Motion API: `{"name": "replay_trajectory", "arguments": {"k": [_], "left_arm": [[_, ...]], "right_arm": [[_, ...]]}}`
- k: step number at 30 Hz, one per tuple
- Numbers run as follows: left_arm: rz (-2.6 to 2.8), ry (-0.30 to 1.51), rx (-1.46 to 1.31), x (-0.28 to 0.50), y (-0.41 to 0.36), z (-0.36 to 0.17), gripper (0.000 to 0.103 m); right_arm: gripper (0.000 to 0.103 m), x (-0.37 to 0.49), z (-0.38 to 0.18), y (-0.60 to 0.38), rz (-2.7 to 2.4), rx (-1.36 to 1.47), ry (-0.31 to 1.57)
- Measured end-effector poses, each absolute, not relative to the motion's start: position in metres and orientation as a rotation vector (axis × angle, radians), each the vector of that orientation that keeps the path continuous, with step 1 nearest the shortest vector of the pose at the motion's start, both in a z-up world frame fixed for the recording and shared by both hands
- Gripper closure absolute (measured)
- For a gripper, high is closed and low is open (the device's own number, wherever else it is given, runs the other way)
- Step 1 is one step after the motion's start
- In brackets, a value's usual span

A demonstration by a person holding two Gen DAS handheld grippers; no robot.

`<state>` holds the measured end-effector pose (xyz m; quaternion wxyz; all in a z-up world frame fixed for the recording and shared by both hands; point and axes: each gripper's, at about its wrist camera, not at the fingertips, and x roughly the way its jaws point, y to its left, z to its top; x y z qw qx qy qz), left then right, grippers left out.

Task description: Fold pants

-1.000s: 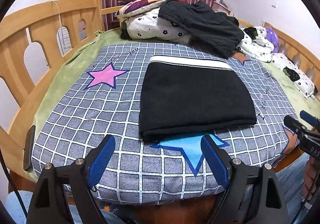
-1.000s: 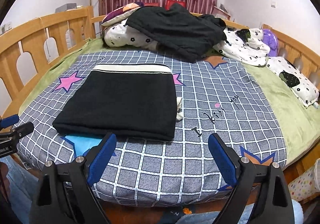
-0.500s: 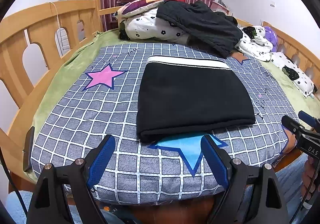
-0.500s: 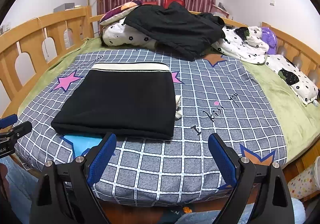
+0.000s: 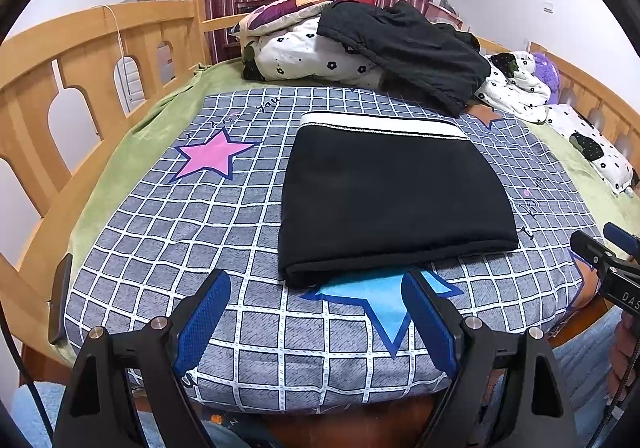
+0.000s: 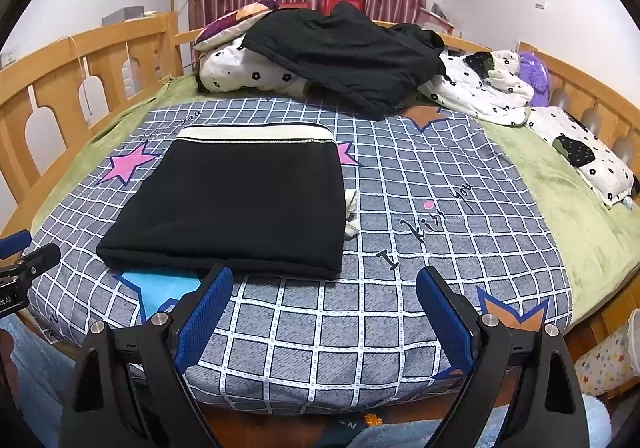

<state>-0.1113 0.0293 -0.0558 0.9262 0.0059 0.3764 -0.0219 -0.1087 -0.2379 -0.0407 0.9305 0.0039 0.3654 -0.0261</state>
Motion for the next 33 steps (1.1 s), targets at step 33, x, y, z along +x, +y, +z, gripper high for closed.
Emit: {"name": "replay_trajectory", "arguments": {"k": [33], "left_arm": [[-0.044, 0.769, 0.004, -0.1107, 0.0328, -0.0557, 0.016]], "right_arm": [[0.011, -0.108, -0.0444, -0.2347, -0.067, 0.013, 0.749]]}}
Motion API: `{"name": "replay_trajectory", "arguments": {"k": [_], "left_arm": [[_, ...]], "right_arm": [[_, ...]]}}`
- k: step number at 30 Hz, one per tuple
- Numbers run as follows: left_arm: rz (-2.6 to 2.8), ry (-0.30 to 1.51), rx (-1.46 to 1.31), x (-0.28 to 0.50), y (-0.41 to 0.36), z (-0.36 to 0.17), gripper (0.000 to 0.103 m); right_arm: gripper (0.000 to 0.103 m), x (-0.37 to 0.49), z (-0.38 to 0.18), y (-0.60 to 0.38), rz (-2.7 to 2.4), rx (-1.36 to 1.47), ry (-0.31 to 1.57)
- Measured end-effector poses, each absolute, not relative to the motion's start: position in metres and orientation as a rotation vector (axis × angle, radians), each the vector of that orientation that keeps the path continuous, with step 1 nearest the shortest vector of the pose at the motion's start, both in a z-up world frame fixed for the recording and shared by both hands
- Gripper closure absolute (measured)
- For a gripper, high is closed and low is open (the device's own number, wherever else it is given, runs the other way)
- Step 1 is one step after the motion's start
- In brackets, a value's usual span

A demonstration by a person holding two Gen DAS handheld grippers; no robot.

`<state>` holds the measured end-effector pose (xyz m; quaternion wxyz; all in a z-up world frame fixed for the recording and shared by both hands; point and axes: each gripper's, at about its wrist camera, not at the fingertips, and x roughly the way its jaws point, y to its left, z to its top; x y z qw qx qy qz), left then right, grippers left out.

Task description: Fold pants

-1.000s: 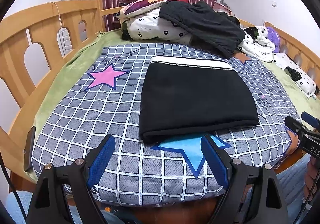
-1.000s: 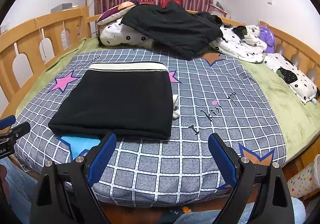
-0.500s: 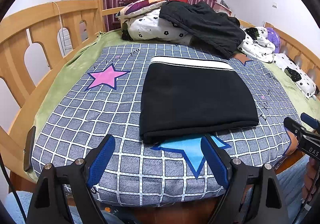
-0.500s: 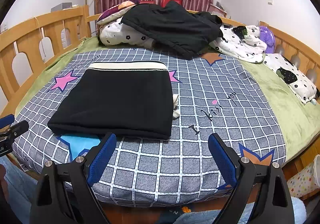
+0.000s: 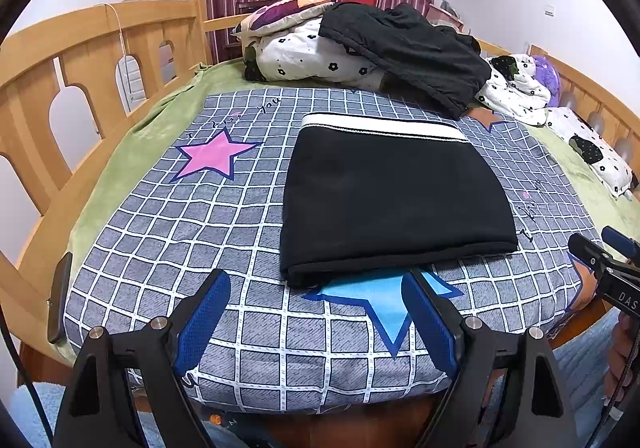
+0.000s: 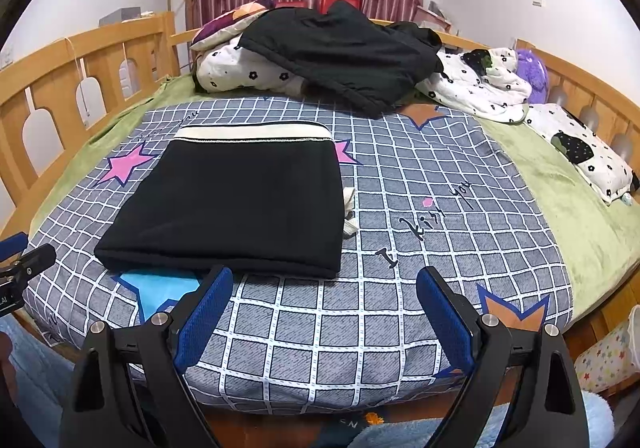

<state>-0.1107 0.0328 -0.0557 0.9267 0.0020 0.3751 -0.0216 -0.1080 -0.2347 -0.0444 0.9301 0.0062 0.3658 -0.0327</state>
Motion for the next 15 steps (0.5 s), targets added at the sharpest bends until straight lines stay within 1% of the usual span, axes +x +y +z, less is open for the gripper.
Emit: {"name": "replay_trajectory", "arguments": {"k": [15], "left_arm": [[-0.046, 0.767, -0.001, -0.1114, 0.0335, -0.0549, 0.016]], "right_arm": [[0.011, -0.1087, -0.0442, -0.2348, -0.075, 0.017, 0.75]]}}
